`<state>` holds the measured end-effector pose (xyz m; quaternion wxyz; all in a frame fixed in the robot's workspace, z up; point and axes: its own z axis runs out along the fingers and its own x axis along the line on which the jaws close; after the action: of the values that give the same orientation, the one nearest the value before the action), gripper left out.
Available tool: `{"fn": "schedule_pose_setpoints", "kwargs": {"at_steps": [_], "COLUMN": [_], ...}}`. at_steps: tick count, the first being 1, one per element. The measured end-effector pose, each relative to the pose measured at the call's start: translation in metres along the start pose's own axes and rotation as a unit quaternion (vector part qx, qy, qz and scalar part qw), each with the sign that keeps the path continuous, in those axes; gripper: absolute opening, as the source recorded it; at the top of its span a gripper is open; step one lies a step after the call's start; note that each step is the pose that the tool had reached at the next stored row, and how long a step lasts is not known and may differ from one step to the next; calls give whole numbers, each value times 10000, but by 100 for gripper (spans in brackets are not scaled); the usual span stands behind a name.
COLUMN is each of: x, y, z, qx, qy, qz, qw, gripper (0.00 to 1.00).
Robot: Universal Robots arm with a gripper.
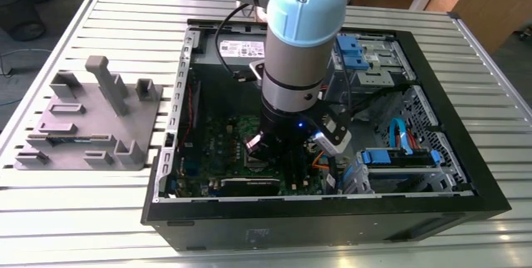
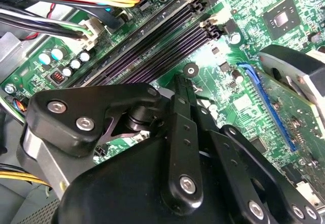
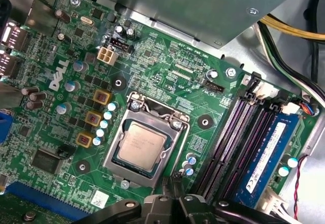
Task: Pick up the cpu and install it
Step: 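Install the first cpu locking lever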
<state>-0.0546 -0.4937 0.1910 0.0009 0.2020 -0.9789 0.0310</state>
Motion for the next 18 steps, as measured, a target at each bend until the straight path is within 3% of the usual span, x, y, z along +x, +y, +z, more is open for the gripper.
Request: {"fn": "schedule_pose_setpoints", "kwargs": {"at_steps": [7, 14, 18], "x": [-12, -20, -16], "y": [-7, -19, -34], "z": [0, 2, 3], "qx": [-42, -112, -118], "qy": [-18, -49, -52], "qz": [1, 0, -1], "qw": [10000, 9999, 9999], "gripper": [11, 11, 11]}}
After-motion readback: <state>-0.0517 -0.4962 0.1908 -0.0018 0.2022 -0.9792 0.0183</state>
